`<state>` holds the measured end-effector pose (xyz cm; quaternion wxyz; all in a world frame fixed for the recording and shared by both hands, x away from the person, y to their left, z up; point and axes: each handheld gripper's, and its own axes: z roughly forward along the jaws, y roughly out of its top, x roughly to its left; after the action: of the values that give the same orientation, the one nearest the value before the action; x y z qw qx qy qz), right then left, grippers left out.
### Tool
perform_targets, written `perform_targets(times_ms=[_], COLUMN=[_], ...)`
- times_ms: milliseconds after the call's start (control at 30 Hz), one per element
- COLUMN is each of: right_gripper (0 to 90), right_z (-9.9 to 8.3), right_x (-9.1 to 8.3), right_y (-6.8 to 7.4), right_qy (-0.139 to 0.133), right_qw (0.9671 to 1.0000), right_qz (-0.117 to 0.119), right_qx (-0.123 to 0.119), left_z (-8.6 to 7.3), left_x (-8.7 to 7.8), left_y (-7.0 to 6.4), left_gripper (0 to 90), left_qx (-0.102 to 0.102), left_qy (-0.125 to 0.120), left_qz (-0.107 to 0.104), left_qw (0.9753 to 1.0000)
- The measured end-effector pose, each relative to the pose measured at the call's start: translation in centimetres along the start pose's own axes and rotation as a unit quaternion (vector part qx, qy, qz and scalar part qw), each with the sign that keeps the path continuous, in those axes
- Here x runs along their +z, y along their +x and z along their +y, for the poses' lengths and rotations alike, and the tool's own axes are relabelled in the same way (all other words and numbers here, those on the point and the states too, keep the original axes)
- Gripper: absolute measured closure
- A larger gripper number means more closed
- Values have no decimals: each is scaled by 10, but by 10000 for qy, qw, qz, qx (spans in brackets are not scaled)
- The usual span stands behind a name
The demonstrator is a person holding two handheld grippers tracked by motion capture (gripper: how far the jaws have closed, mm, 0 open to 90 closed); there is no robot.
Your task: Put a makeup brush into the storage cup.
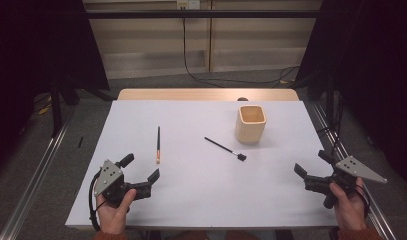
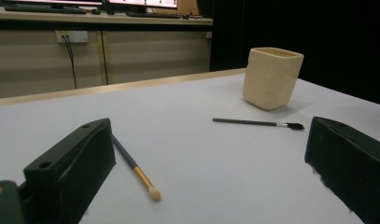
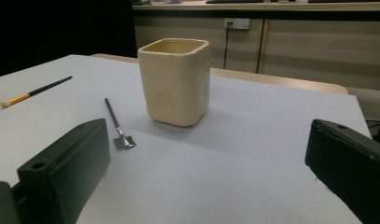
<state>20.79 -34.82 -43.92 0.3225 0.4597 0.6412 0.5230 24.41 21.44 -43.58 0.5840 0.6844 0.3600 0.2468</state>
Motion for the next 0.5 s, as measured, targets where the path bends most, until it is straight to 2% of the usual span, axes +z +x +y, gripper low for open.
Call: perform_targets(times_ms=[33, 133, 333, 500], right_gripper=[2, 0, 0, 0], right_z=[0, 0, 0, 2], right_x=[2, 4, 2, 1], right_y=[0, 0, 1, 5], right_qy=[-5, 12, 13, 8], right_qw=[10000, 10000, 10000, 9998], right_qz=[-55, 23, 77, 178], right_qx=[5, -26, -7, -132], left_z=[0, 0, 1, 6], left_x=[0, 0, -2, -5], left_y=[1, 1, 0, -1], left_gripper=[16, 19, 20, 47], left_qx=[12, -62, -37, 100], left_qy=[23, 42, 5, 25], left_qz=[-2, -12, -40, -85], left_qw=[10000, 10000, 10000, 9999])
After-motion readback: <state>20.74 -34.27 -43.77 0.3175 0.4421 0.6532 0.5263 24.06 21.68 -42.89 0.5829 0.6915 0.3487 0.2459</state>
